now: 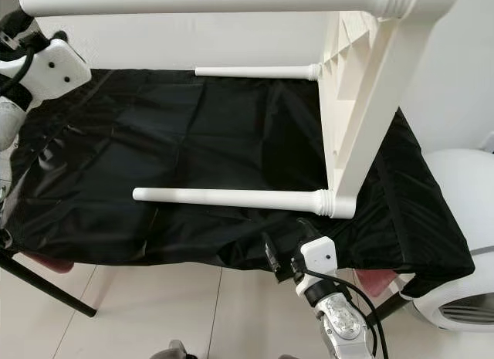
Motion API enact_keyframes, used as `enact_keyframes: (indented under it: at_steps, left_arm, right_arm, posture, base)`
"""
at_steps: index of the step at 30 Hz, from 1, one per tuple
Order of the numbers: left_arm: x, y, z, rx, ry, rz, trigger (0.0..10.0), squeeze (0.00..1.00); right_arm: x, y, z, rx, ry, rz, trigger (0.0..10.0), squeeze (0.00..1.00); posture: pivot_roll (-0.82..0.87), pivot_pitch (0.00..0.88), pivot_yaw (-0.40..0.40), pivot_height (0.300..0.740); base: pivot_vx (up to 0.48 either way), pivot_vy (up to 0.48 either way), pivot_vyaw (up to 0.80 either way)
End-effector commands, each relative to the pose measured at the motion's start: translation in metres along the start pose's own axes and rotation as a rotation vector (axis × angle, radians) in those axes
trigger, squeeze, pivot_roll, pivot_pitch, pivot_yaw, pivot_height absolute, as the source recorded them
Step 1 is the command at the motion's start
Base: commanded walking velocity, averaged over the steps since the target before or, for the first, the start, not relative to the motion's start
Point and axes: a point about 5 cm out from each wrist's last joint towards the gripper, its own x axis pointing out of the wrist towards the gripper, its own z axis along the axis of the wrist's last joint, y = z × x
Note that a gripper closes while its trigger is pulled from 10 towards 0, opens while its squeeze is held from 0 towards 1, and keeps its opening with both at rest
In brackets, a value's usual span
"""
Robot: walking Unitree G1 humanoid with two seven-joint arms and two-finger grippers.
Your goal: Building children table
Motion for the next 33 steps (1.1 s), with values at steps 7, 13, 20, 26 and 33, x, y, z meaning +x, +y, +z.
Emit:
enact_keyframes:
  at_steps: [7, 13, 20, 26, 33]
  left_arm:
    - [-0.001, 0.011, 0.009, 0.127, -0.054, 0.015, 10.0, 0.0]
    - [-0.007, 0.031, 0.002, 0.185, -0.013, 0.093, 10.0, 0.0]
    - [-0.021, 0.029, -0.017, 0.168, 0.114, 0.097, 10.0, 0.0]
    - [-0.02, 0.026, -0.005, 0.154, 0.055, 0.089, 10.0, 0.0]
    - [-0.005, 0.015, 0.038, 0.109, -0.131, 0.052, 10.0, 0.0]
  right_arm:
    - [0.004, -0.002, -0.001, 0.01, 0.009, -0.004, 10.0, 0.0]
    - [0.006, -0.002, 0.001, 0.01, 0.009, -0.007, 10.0, 0.0]
    - [0.009, -0.002, 0.0, 0.01, 0.011, -0.003, 10.0, 0.0]
    - [0.012, -0.002, 0.0, 0.01, 0.012, 0.006, 10.0, 0.0]
    - [0.018, -0.003, 0.0, 0.004, 0.011, 0.016, 10.0, 0.0]
  posture:
    - [-0.01, 0.005, 0.028, 0.74]
    - [0.0, 0.011, 0.028, 0.74]
    - [0.02, 0.018, 0.02, 0.74]
    - [0.03, 0.017, 0.014, 0.74]
    - [0.04, 0.018, 0.012, 0.74]
  base:
    - [0.0, 0.0, 0.0]
    - [0.0, 0.0, 0.0]
    - [0.0, 0.0, 0.0]
    - [0.0, 0.0, 0.0]
    - [0.0, 0.0, 0.0]
